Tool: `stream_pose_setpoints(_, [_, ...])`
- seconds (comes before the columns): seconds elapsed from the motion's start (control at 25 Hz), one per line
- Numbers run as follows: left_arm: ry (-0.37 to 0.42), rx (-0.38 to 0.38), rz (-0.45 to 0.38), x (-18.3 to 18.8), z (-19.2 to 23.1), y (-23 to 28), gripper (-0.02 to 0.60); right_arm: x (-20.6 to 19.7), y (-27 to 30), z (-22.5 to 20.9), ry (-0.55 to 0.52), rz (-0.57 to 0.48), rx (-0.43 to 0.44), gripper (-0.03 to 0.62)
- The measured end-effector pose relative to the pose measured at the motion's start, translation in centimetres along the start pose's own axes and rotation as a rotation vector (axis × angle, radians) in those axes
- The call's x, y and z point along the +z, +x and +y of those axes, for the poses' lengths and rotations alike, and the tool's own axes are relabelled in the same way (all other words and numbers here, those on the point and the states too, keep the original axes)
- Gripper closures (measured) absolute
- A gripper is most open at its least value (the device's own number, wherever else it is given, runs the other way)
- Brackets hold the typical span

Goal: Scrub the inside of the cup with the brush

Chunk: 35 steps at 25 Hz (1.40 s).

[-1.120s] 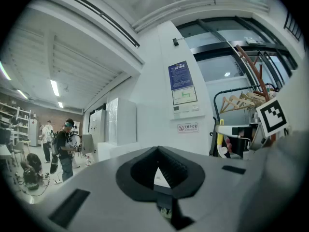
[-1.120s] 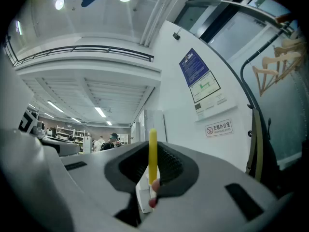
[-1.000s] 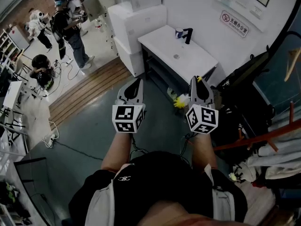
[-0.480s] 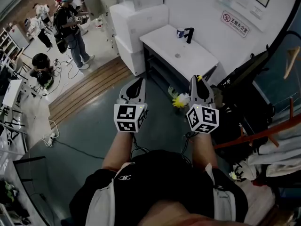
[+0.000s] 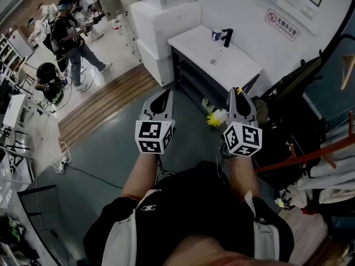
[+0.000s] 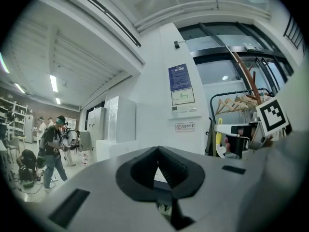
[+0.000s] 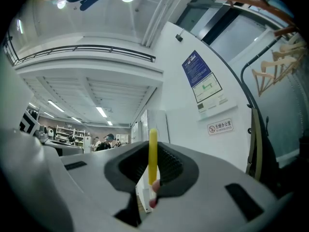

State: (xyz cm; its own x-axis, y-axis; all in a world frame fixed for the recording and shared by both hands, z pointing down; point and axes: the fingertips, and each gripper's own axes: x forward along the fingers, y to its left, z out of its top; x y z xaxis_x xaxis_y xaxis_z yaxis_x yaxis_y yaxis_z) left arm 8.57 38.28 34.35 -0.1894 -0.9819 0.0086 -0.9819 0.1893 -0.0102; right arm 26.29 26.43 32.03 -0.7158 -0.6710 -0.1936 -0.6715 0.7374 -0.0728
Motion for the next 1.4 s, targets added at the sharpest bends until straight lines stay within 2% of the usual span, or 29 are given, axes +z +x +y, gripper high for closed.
stream_pose_setpoints(0.32, [0.026,0.023,-0.008,-0.6,2.3,2.4,0.569,-1.2,3.6,0.0,0.001,-0.017,0.017,0.546])
stream_pose_setpoints(0.56, [0.039,0.036,-0.013,-0.6,5.0,7.8,0.569,-2.1,9.6,-1.6,0.013,-0.034,0.02,0.545])
stream_pose_setpoints(1.0, [0.061,0.006,-0.004,-0.2,8.4,23.7,0.569,-4.7,24.5,-7.8,0.029,-0.022,0.01,0.546])
stream_pose_setpoints(1.4, [0.056,-0.083,0.005,0.9,8.0,40.4,0.569,-5.0,36.2,-16.6,0.024,-0.017,-0.047,0.546])
